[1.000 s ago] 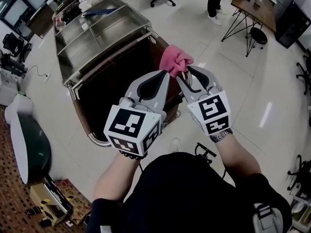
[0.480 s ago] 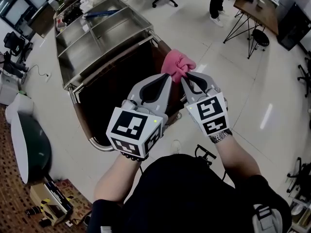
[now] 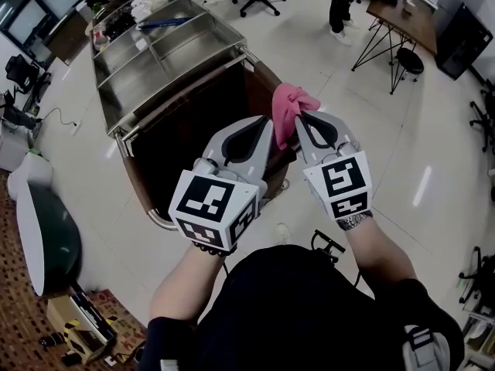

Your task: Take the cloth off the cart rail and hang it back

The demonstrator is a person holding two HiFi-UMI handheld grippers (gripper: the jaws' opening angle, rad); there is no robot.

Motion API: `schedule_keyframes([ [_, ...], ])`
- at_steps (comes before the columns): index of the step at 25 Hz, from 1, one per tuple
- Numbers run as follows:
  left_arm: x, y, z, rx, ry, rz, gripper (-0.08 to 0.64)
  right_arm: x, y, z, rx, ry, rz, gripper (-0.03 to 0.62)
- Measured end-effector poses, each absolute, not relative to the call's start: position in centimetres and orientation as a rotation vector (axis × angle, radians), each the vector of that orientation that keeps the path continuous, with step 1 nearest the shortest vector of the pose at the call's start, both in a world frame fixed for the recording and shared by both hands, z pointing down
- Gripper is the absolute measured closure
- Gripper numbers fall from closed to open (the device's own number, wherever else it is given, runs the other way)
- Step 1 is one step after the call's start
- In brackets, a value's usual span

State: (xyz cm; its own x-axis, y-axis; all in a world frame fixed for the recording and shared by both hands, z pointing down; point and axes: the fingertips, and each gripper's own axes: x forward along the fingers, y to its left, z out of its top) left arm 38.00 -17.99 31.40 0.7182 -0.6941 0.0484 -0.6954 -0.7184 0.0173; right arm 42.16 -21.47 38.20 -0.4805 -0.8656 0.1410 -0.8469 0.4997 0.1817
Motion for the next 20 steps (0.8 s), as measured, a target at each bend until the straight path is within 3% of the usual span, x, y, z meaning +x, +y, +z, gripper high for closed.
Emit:
schedule_keyframes([
  [20,26.7,-0.4,28.8,2.981,-1.131,-0.112,0.557,32.4,-2.2,29.6,1.665,-2.531,-0.464,0.583],
])
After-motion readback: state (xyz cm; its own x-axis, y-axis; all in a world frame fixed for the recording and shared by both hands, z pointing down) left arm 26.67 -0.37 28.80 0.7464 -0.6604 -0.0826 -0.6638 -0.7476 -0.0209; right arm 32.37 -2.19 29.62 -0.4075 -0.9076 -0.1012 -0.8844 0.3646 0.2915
